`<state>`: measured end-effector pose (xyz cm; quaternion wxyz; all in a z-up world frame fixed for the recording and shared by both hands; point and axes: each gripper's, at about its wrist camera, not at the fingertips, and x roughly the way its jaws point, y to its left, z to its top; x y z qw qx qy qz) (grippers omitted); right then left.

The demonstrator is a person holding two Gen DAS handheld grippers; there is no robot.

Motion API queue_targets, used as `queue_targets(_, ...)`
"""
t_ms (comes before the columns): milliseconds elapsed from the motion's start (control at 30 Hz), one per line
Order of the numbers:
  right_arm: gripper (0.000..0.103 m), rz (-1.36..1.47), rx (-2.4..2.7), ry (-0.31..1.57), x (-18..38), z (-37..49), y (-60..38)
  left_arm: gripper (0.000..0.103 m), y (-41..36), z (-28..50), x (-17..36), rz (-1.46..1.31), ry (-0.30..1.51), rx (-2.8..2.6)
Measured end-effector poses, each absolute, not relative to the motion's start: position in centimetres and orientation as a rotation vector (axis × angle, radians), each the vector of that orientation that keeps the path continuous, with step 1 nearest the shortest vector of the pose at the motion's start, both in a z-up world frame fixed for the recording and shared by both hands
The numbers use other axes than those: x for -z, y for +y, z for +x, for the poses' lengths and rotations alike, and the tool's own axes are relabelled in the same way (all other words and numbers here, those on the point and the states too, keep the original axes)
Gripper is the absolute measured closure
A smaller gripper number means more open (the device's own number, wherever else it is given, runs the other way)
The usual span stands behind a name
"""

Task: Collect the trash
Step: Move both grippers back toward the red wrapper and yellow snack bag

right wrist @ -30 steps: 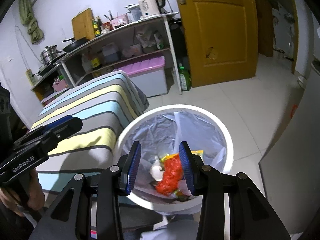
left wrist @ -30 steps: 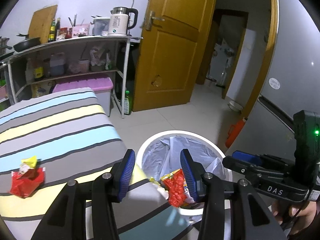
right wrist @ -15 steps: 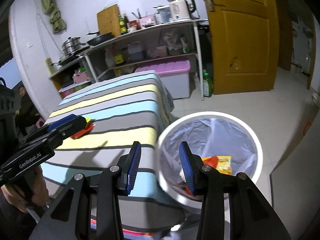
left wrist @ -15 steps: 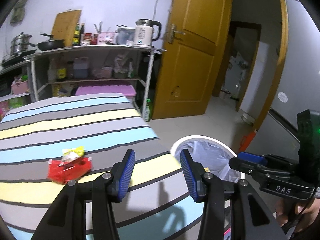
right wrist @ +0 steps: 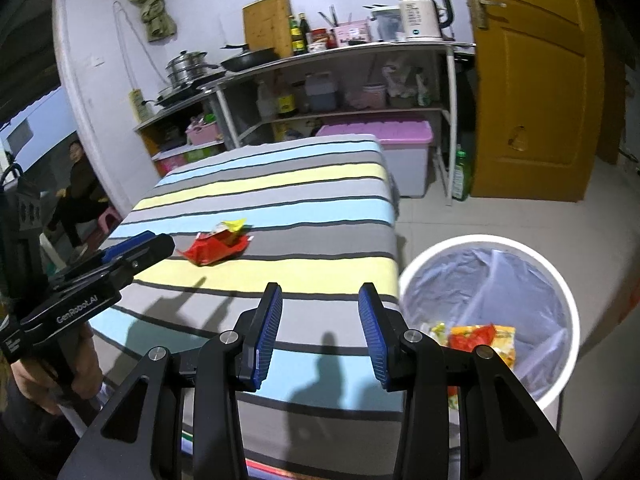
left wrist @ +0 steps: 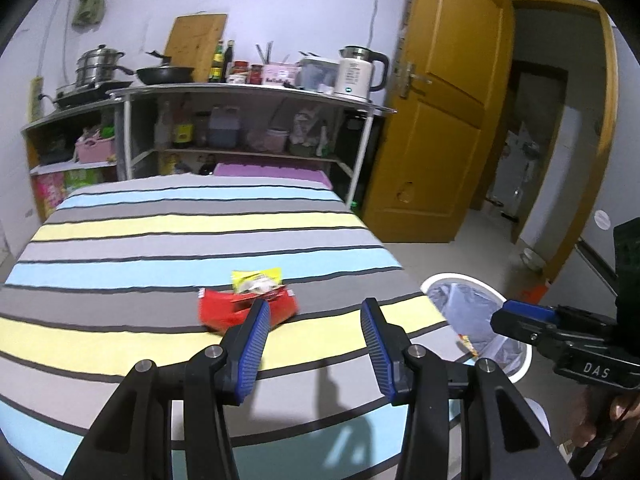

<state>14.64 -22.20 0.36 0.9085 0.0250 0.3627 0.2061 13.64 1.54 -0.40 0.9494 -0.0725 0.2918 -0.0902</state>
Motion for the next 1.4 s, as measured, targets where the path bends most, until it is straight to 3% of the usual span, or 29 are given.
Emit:
queue_targets(333,0.062,0.02,-0.48,0.767,-0.1,15.9,-18.8,0.056,4.6,13.7,1.6,-0.176,0.615,0.127)
queue_targets(1100,0.062,0.001,-0.523,0.818,1.7,19.8,-15.6,0.056,5.3,20.1,6.5,-0.177,0.846,0.026)
queue_targets(1400,0.062,0.01,-0.537,0.826,2.2,21.2,-14.7,0.056,8.2,22.2,6.0,-0.202,0.832,-0.1)
